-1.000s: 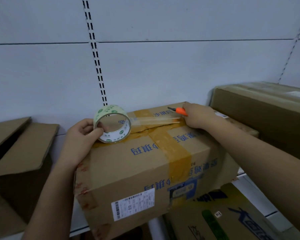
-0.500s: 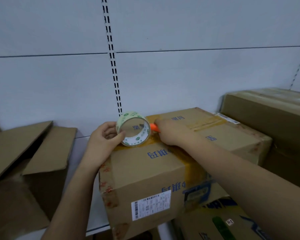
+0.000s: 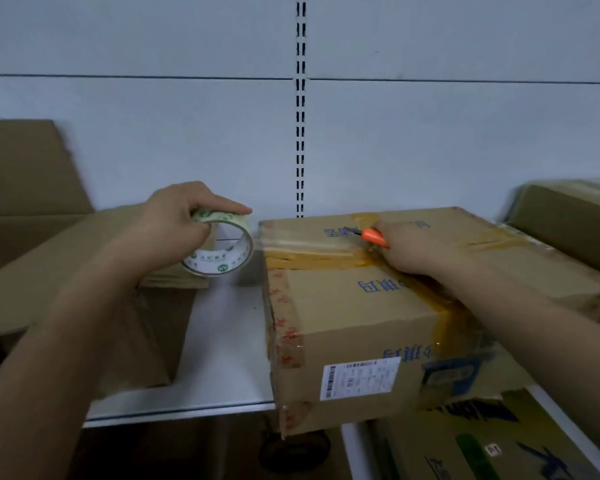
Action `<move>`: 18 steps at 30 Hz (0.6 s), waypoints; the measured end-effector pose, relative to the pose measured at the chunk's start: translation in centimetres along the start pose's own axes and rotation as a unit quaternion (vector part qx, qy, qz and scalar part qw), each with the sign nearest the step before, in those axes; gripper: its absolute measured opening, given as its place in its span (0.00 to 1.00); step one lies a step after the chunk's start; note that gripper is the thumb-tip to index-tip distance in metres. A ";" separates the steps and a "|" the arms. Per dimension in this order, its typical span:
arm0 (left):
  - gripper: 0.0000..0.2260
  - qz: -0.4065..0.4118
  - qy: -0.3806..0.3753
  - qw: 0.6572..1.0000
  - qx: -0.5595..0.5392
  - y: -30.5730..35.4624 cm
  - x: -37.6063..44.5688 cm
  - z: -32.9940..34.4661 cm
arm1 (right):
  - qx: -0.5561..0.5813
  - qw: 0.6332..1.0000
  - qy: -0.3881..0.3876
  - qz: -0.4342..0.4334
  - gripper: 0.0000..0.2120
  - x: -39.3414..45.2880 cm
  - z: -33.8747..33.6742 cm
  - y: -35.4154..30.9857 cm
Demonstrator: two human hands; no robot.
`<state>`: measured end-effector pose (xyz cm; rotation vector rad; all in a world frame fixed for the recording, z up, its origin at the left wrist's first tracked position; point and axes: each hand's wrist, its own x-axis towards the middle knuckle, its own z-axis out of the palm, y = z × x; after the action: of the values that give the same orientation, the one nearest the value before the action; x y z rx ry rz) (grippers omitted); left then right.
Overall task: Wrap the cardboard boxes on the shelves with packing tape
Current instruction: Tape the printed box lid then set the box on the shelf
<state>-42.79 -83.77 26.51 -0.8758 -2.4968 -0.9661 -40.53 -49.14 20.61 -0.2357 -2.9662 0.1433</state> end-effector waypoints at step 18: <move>0.24 0.066 0.105 0.979 0.159 -5.0 -2.8 8.5 | -0.052 0.999 0.010 0.002 0.14 -0.2 -0.3 -1.2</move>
<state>-44.53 -82.05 16.51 -0.7812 -2.2940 -0.5607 -40.44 -50.33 21.03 -0.2537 -2.9571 -0.0134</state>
